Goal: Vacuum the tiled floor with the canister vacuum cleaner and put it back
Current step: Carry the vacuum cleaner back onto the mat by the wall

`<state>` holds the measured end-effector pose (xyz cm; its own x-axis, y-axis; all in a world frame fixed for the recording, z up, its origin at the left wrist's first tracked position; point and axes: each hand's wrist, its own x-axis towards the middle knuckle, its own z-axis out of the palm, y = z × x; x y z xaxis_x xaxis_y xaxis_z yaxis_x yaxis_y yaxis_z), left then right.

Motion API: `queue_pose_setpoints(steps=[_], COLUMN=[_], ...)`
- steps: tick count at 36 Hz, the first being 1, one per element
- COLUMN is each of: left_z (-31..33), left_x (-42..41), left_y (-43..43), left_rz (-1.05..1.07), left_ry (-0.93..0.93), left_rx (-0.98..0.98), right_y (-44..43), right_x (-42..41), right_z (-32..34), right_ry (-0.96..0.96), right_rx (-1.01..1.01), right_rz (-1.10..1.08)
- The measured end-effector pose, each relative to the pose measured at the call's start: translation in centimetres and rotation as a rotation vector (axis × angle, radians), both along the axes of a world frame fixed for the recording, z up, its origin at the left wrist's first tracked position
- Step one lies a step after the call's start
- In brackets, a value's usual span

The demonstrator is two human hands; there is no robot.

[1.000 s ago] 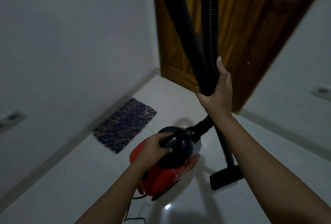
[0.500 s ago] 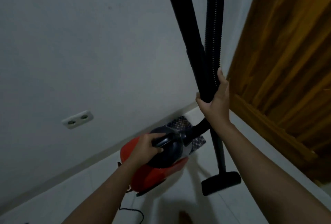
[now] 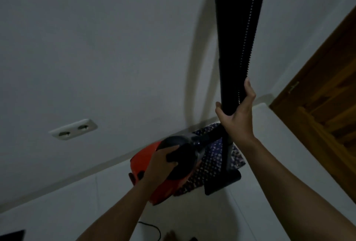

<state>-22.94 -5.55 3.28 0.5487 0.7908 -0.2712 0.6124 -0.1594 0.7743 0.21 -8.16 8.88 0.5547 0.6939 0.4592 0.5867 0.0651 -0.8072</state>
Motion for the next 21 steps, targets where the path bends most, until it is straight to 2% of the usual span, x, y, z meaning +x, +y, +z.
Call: queue_pose_setpoints(steps=[5, 10, 13, 18, 21], left_z=[-6.5, -13.7, -17.9, -23.8, -26.9], left_x=[1.7, 3.8, 4.4, 6.0, 6.8], left_y=[3.1, 4.1, 4.7, 6.3, 7.3], left_rz=[0.036, 0.130, 0.129, 0.139, 0.147], left_ry=[0.045, 0.010, -0.011, -0.063, -0.082], left_rx=[0.005, -0.047, -0.009, 0.003, -0.006], right_y=[3.1, 5.5, 6.1, 7.6, 7.7], right_x=[2.3, 4.4, 5.1, 6.5, 8.0], right_z=[-5.5, -11.8, -15.6, -20.3, -23.3], right_ry=[0.005, 0.007, -0.009, 0.121, 0.105], right_rx=[-0.012, 0.007, 0.027, 0.106, 0.117], right_rz=[0.001, 0.020, 0.030, 0.045, 0.107])
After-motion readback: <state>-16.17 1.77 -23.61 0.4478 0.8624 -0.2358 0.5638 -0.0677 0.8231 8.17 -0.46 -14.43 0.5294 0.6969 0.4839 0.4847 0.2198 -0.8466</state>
